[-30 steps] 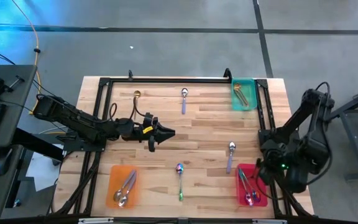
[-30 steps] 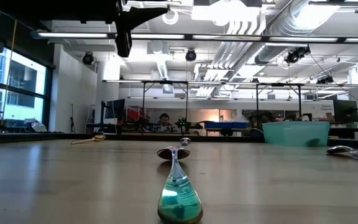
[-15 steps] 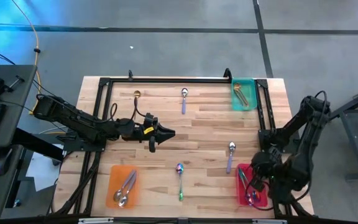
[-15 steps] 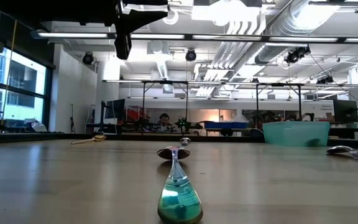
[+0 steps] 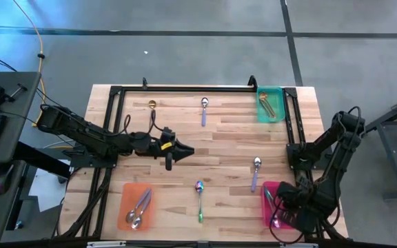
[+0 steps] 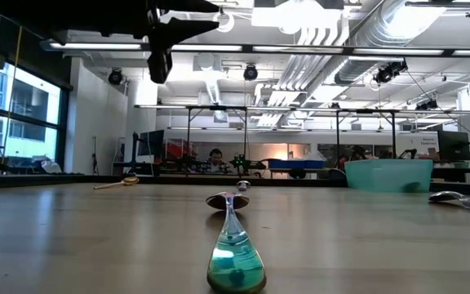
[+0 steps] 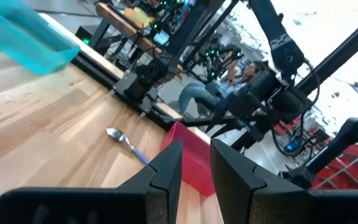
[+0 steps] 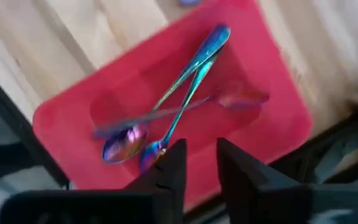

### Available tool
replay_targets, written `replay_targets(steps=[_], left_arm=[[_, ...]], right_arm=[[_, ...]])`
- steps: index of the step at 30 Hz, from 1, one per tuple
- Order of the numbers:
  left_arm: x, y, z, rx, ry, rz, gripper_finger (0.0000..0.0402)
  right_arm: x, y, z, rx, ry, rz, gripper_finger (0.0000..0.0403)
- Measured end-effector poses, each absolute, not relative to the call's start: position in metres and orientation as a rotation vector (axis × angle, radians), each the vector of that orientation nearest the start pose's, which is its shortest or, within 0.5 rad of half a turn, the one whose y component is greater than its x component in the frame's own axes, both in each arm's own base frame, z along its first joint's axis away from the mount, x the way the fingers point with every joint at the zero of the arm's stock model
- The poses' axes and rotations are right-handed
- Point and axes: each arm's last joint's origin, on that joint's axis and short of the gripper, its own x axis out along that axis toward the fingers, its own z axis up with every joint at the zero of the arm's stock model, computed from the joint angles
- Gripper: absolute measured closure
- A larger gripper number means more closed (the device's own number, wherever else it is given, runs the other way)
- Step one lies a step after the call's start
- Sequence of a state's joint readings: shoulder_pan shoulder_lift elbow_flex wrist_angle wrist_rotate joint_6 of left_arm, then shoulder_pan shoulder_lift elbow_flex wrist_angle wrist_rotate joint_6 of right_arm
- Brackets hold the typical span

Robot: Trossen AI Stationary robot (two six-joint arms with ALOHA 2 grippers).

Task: Sort silverware by color (type)
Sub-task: Put the purple spoon into the orange bin

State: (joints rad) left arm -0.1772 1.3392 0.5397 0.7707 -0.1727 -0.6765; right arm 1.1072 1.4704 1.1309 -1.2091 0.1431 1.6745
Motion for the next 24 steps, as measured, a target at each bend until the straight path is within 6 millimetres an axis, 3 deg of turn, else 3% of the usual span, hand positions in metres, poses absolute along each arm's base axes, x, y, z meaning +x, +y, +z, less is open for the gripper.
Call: replay_targets(steps=[5, 10, 17, 24], left_arm=[[0.264, -0.043, 0.218, -0.662, 0.102, 0.024, 0.0328], [0.255, -0.041, 0.22, -0.662, 0.181, 0.054, 0.0333], [0.235, -0.036, 0.217, -0.65, 0.35, 0.136, 0.037], [0.227, -0.036, 0.219, -0.638, 0.378, 0.135, 0.04]], right_arm=[[0.113, 0.222, 0.248, 0.499, 1.432, -0.404, 0.0274], [0.118, 0.214, 0.273, 0.67, 1.248, -0.436, 0.0275], [0.151, 0.175, 0.284, 0.952, 1.013, -0.725, 0.0306], [0.191, 0.125, 0.275, 1.029, 0.922, -1.013, 0.0258]])
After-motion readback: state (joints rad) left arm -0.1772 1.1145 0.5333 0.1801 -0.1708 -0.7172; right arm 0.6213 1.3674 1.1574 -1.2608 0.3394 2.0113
